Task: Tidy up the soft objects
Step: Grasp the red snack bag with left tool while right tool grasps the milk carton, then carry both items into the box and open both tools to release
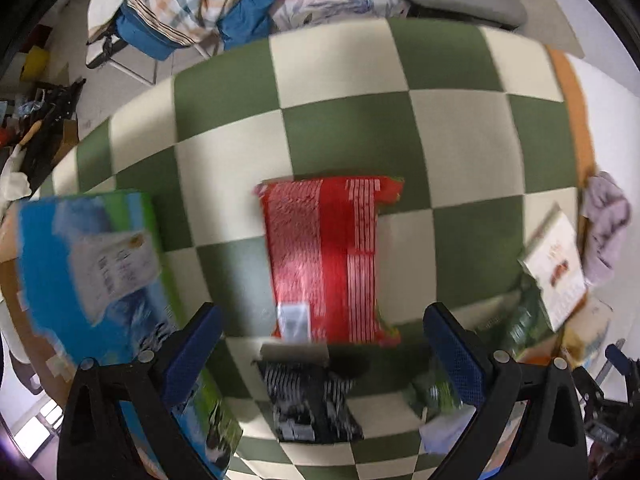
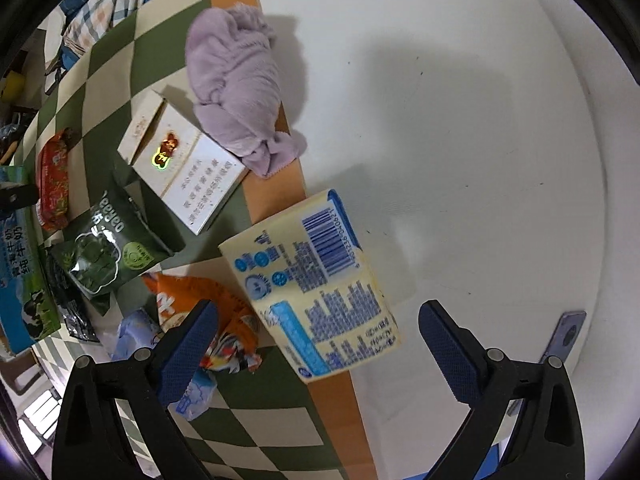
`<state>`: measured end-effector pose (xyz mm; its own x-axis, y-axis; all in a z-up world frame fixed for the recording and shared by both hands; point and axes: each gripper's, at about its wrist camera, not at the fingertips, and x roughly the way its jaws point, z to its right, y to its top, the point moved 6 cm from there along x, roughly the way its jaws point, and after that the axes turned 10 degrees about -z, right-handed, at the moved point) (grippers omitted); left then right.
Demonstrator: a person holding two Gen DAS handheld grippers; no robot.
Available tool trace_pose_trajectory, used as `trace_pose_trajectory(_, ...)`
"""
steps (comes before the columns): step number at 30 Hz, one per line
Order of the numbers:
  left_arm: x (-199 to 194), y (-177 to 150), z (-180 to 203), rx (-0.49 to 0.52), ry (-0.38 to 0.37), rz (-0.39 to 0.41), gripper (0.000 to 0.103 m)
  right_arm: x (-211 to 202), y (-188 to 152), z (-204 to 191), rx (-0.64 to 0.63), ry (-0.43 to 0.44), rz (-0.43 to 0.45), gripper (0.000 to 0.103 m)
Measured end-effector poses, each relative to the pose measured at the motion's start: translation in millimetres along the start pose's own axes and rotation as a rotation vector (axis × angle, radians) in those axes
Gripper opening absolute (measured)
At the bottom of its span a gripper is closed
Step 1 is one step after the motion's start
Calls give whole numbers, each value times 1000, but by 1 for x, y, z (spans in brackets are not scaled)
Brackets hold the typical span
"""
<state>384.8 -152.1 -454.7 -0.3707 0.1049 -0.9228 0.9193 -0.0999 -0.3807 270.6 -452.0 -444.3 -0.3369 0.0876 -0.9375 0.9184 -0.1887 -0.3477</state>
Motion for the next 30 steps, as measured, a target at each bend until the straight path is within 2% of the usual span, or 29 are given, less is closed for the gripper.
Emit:
trace_pose_trajectory(1,7,3,1,3,4,-16,100,4,2,1,0,7,-5,101)
trace_pose_trajectory(2,11,4,1,5,0,-26,92,8,3,2,1,13,-10,99)
trace_pose_trajectory(3,16,5,1,5,-3,-37,81,14,4,3,2,17,-17,97)
trace_pose_trajectory(4,22,5,1,5,0,-49,75,18,8,5,3,18,-22,93)
trace_pose_trajectory(5,25,4,0,6,3,-56,59,24,9,7,7,14,-32,91)
trace_pose_trajectory(8,27,1,-2,7,-2,-36,50,41,9,14,17,12,-48,80)
trace_pose_trajectory(12,25,-9,0,22,27,-4,45,54,5,27,61,29,-32,76)
trace_pose_trajectory(16,4,-27,-2,35,22,47,44,43,1,35,96,59,7,72)
trace_pose_trajectory(21,-43,-59,-11,42,-48,142,44,14,-16,40,115,84,104,71)
trace_pose_trajectory(23,-70,-82,-14,46,-90,194,44,-10,-36,38,105,104,158,71)
trace_pose_trajectory(24,-84,-95,-17,47,-118,219,44,-22,-45,31,91,116,187,71)
trace_pose_trajectory(25,-99,-97,-6,48,-138,240,44,-37,-53,24,74,128,210,71)
trace_pose_trajectory(27,-121,-103,-9,39,-168,282,44,-76,-60,1,35,148,247,71)
trace_pose_trajectory(29,-143,-127,-30,24,-198,326,44,-97,-82,-29,-23,172,291,71)
trace_pose_trajectory(30,-147,-128,-36,16,-206,338,44,-116,-82,-47,-43,181,299,71)
